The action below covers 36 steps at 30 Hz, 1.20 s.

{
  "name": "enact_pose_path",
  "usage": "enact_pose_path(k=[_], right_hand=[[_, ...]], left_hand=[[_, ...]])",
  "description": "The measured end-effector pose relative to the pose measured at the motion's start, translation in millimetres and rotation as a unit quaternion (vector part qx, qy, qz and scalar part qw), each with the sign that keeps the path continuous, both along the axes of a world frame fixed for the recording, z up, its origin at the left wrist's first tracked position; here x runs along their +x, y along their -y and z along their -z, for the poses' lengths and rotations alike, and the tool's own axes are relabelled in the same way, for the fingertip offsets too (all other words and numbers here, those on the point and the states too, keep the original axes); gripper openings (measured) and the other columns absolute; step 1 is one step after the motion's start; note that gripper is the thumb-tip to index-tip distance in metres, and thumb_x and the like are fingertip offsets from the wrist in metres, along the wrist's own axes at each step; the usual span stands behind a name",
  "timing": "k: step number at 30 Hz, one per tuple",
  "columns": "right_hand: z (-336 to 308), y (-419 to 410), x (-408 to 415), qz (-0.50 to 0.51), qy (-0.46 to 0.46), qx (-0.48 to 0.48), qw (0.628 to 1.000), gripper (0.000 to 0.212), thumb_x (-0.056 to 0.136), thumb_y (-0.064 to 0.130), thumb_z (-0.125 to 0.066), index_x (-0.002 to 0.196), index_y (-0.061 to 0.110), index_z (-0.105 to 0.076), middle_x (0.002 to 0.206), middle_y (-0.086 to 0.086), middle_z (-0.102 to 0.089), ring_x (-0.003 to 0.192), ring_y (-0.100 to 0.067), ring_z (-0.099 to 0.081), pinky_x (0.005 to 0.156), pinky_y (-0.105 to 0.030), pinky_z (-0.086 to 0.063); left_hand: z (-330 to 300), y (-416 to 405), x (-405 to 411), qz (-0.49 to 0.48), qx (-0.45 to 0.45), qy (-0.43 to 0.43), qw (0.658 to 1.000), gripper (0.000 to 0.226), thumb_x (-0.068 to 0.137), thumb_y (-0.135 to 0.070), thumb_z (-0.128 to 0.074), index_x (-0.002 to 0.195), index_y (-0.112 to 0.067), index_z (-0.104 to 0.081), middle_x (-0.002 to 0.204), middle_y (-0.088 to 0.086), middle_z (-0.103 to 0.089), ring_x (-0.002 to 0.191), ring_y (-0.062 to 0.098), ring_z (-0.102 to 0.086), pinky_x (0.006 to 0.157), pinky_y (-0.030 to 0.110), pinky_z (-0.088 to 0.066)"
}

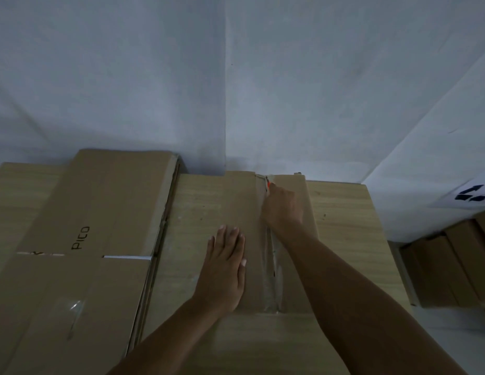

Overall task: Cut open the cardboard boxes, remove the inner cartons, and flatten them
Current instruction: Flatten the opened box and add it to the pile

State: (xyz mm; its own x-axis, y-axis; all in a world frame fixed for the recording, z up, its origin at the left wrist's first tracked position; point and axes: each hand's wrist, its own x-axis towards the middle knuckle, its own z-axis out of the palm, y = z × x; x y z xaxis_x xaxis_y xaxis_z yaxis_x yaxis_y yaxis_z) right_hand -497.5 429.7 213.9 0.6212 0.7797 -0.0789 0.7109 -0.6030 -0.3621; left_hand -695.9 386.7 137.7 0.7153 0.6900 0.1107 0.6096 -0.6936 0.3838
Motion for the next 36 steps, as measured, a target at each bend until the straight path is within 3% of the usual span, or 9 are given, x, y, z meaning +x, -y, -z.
enact_pose_path(k=[6,9,14,18,22,25,29,33,36], right_hand=[[-5,-13,-3,-0.001,-0.013,-0.024,1.0,0.035,0.097,0.015,-0.041,0.125,0.015,-0.062,0.114,-0.01,-0.067,0.107,-0.032,-0.064,0.073,-0.036,-0.045],[-8,-10,-7,-0.013,0.004,-0.056,0.998,0.033,0.098,0.015,-0.041,0.122,0.015,-0.064,0.113,-0.008,-0.066,0.106,-0.03,-0.064,0.07,-0.033,-0.042],[-7,28,-15,-0.031,0.019,-0.093,0.995,0.028,0.101,0.02,-0.039,0.107,0.016,-0.067,0.082,0.002,-0.054,0.075,-0.021,-0.054,0.063,-0.032,-0.041],[-14,66,-30,-0.055,0.026,-0.116,0.991,0.023,0.097,0.019,-0.046,0.102,0.018,-0.068,0.073,0.007,-0.049,0.062,-0.012,-0.047,0.053,-0.026,-0.034],[-21,110,-48,-0.079,0.01,-0.149,0.986,0.02,0.094,0.024,-0.05,0.103,0.019,-0.067,0.086,0.001,-0.059,0.087,-0.022,-0.065,0.061,-0.028,-0.038],[-21,141,-62,-0.105,0.02,-0.185,0.977,0.017,0.092,0.021,-0.051,0.1,0.018,-0.066,0.076,0.004,-0.049,0.08,-0.021,-0.061,0.054,-0.026,-0.034],[-22,180,-83,-0.109,0.02,-0.194,0.975,0.028,0.095,0.025,-0.044,0.112,0.023,-0.066,0.107,-0.001,-0.067,0.099,-0.023,-0.066,0.066,-0.03,-0.039],[-28,215,-104,-0.072,-0.008,-0.183,0.98,0.035,0.099,0.023,-0.039,0.127,0.026,-0.059,0.113,-0.002,-0.067,0.102,-0.023,-0.065,0.071,-0.031,-0.04],[-29,234,-119,-0.045,-0.029,-0.166,0.985,0.045,0.103,0.025,-0.033,0.146,0.031,-0.043,0.111,-0.002,-0.067,0.099,-0.023,-0.065,0.07,-0.031,-0.039]], left_hand=[[2,-1,3,-0.007,-0.011,0.013,1.0,0.055,0.105,-0.03,-0.023,0.155,-0.01,-0.026,0.166,0.005,-0.016,0.154,0.021,0.001,0.125,0.046,-0.012],[0,0,5,-0.026,-0.028,-0.002,0.999,0.057,0.104,-0.034,-0.017,0.157,-0.013,-0.021,0.167,0.001,-0.01,0.154,0.016,0.007,0.125,0.044,-0.01],[-8,1,6,-0.038,-0.046,-0.012,0.998,0.062,0.1,-0.04,-0.007,0.158,-0.018,-0.013,0.166,-0.005,0.0,0.152,0.01,0.017,0.126,0.041,-0.005],[-14,1,6,-0.037,-0.046,-0.037,0.998,0.063,0.104,-0.047,-0.014,0.16,-0.018,-0.011,0.167,-0.004,0.001,0.151,0.011,0.018,0.123,0.036,0.003],[-18,2,7,-0.034,-0.042,-0.06,0.997,0.064,0.106,-0.049,-0.021,0.16,-0.017,-0.008,0.168,-0.001,0.001,0.152,0.015,0.015,0.124,0.039,-0.001],[-18,3,6,-0.035,-0.044,-0.066,0.996,0.064,0.105,-0.047,-0.02,0.16,-0.017,-0.007,0.168,-0.001,0.002,0.153,0.016,0.014,0.125,0.044,-0.008],[-19,4,8,-0.039,-0.052,-0.046,0.997,0.064,0.105,-0.047,-0.02,0.16,-0.016,-0.009,0.168,0.0,-0.001,0.153,0.016,0.012,0.125,0.044,-0.008],[-14,2,7,-0.037,-0.036,-0.048,0.998,0.064,0.105,-0.047,-0.02,0.159,-0.013,-0.016,0.167,0.004,-0.009,0.154,0.02,0.005,0.124,0.045,-0.011],[-15,3,8,-0.034,-0.014,-0.063,0.997,0.07,0.1,-0.049,-0.014,0.157,-0.009,-0.024,0.166,0.007,-0.017,0.154,0.025,-0.002,0.122,0.046,-0.017]])
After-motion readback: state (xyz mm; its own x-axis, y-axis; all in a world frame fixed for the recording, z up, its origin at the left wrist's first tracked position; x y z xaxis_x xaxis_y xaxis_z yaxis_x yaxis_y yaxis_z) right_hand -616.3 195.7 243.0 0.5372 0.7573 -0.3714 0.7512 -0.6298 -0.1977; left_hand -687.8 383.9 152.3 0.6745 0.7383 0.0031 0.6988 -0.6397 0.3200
